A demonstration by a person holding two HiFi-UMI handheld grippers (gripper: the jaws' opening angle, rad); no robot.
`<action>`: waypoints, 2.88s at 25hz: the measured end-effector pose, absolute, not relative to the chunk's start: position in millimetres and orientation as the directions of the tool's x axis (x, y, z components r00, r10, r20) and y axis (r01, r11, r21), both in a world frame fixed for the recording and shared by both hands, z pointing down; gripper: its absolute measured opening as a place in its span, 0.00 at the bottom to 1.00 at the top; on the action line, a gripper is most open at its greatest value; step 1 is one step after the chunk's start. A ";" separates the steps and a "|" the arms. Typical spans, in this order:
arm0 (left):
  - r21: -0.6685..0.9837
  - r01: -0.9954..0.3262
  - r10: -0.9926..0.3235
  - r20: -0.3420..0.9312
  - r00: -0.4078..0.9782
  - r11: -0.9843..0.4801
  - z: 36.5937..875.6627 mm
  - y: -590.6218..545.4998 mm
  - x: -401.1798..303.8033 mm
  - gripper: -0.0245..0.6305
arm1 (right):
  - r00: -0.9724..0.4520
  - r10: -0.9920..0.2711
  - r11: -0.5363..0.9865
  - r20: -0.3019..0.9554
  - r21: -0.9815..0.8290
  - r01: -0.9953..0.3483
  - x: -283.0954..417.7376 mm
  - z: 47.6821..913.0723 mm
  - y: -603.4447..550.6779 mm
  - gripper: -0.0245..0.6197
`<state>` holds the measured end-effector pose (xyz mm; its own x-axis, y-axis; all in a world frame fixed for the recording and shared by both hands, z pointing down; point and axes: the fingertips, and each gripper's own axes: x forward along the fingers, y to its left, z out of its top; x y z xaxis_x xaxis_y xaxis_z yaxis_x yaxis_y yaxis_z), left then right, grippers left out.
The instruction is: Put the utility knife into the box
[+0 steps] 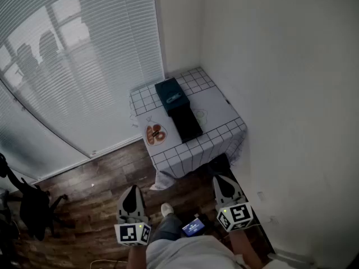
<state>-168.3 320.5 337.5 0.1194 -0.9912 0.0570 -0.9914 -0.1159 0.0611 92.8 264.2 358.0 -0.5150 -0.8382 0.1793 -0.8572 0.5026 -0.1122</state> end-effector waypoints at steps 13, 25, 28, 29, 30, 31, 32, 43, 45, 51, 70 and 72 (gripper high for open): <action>-0.029 -0.949 -0.949 0.057 0.311 -0.313 315.5 355.7 -94.4 0.05 | -0.558 -0.809 0.545 0.187 -0.119 -0.830 95.8 355.6 326.1 0.05; -0.063 -0.947 -0.948 0.076 0.309 -0.314 317.5 351.2 -80.0 0.05 | -0.558 -0.807 0.543 0.194 -0.126 -0.830 109.2 356.7 325.1 0.05; -0.084 -0.945 -0.948 0.084 0.308 -0.315 319.6 331.9 -79.6 0.05 | -0.553 -0.812 0.540 0.188 -0.118 -0.833 109.6 352.6 310.1 0.05; -0.089 -0.943 -0.945 0.082 0.315 -0.322 320.5 325.0 -79.3 0.05 | -0.547 -0.815 0.536 0.192 -0.113 -0.837 110.1 352.7 304.4 0.05; -0.086 -0.941 -0.944 0.081 0.321 -0.327 321.3 317.8 -79.2 0.05 | -0.542 -0.817 0.531 0.195 -0.109 -0.840 110.6 353.0 298.3 0.05; -0.075 -0.941 -0.943 0.080 0.323 -0.329 321.1 310.2 -79.6 0.05 | -0.537 -0.820 0.527 0.198 -0.105 -0.843 110.7 353.0 291.7 0.05; -0.064 -0.943 -0.943 0.079 0.323 -0.328 320.2 302.3 -80.5 0.05 | -0.534 -0.822 0.524 0.201 -0.101 -0.845 110.4 352.6 284.5 0.05; -0.039 -0.936 -0.935 0.077 0.345 -0.349 332.4 205.4 -106.5 0.05 | -0.492 -0.837 0.491 0.238 -0.066 -0.868 89.4 361.4 194.5 0.05; -0.030 -0.937 -0.935 0.080 0.346 -0.349 333.9 188.4 -112.9 0.05 | -0.488 -0.836 0.490 0.249 -0.062 -0.870 82.3 364.4 179.6 0.05; 0.000 -0.933 -0.930 0.080 0.358 -0.359 336.4 150.0 -132.3 0.05 | -0.474 -0.841 0.480 0.262 -0.045 -0.876 61.6 371.4 143.3 0.05; -0.009 -0.935 -0.928 0.127 0.351 -0.355 345.1 57.1 -137.3 0.05 | -0.505 -0.823 0.515 0.262 -0.033 -0.856 45.4 370.3 58.6 0.05; -0.008 -0.941 -0.933 0.132 0.336 -0.340 346.0 45.5 -138.1 0.05 | -0.522 -0.811 0.532 0.264 -0.036 -0.846 44.1 371.3 43.1 0.05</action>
<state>-138.1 45.5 346.0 0.3356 -0.9327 0.1320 -0.9405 -0.3396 -0.0083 44.1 43.1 371.3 -0.5215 -0.8113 0.2641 -0.8460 0.5320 -0.0362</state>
